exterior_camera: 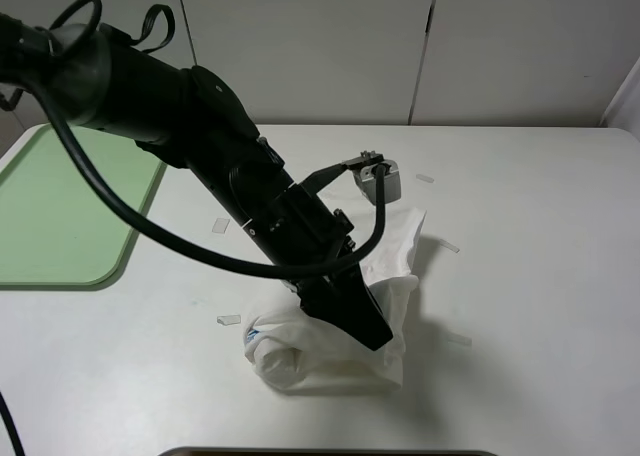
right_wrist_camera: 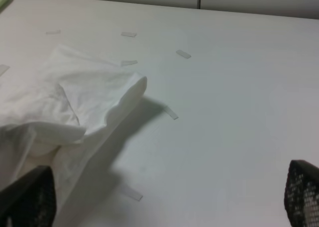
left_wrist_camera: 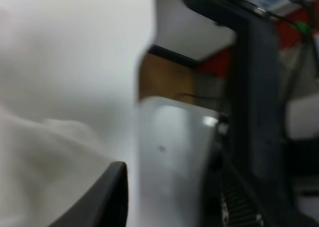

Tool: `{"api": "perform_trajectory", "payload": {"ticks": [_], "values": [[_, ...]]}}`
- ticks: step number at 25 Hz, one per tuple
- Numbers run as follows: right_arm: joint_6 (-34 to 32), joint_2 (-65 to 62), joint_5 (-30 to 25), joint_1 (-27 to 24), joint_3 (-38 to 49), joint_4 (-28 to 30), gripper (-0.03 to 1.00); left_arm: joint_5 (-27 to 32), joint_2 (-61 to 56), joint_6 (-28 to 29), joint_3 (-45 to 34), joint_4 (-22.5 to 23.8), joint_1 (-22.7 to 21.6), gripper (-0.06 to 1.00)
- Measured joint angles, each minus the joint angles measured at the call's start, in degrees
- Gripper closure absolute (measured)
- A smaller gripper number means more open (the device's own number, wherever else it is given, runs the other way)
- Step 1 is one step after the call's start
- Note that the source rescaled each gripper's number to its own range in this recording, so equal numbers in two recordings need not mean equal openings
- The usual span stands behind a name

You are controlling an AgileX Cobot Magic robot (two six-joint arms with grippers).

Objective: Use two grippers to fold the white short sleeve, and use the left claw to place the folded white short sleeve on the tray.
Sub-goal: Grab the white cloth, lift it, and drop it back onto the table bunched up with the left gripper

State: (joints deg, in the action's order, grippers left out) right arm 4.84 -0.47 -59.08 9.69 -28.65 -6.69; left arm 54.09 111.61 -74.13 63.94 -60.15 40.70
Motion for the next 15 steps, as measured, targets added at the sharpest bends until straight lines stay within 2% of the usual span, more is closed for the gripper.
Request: {"api": "perform_trajectory", "payload": {"ticks": [4, 9, 11, 15], "values": [[0.00, 0.00, 0.00, 0.00, 0.00, 0.00, -0.03, -8.43, -2.73, 2.23, 0.18, -0.08, -1.76, 0.50], [0.00, 0.00, 0.00, 0.00, 0.00, 0.00, -0.03, -15.37, -2.99, 4.62, 0.18, -0.07, -6.13, 0.49], [0.00, 0.00, 0.00, 0.00, 0.00, -0.05, -0.03, -16.28, -2.50, 4.98, -0.29, -0.07, -7.88, 0.47], [0.00, 0.00, 0.00, 0.00, 0.00, -0.05, -0.03, -15.13, -2.10, 4.92, -1.69, -0.07, -7.68, 0.45]]}}
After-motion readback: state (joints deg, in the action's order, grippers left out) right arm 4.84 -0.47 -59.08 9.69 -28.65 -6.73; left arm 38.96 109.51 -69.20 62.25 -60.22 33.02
